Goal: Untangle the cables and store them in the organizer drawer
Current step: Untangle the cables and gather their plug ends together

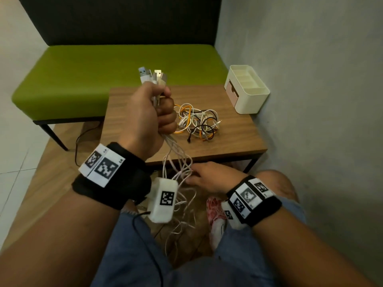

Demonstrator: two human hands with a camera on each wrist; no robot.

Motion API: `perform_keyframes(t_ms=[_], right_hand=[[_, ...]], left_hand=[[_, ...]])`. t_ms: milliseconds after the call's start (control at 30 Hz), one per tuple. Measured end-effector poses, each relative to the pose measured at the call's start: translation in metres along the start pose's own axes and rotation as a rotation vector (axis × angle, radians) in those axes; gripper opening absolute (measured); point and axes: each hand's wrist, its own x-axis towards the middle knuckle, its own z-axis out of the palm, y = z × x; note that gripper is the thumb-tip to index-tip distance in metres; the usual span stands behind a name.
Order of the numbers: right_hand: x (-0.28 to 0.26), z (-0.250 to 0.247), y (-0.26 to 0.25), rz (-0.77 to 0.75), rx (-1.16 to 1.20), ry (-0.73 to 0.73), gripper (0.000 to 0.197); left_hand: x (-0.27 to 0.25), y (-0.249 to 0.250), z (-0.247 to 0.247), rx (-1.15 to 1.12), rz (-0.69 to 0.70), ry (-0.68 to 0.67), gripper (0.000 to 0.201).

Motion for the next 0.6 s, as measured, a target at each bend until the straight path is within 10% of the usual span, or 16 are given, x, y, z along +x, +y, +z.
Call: perform_keyframes(t_ms=[233,467,600], right_hand=[[-0.004,-0.014,0.007,-0.091,0.207,0.181,0.102],[0.015,0.028,-0.006,-0.108,0.380,0.070,0.032],[0.018,0.041,0.011,0.005,0.170,-0.073,0.039]], left_hand=[[0.008,-0.060,-0.033,0.253,-0.040,-0.012,0.021],[0.006,-0.053,-0.009,-0.025,-0.023,-0.097,0.026],[0.013,-0.041,-0.015,0.075,0.066,-0.099,0.026]])
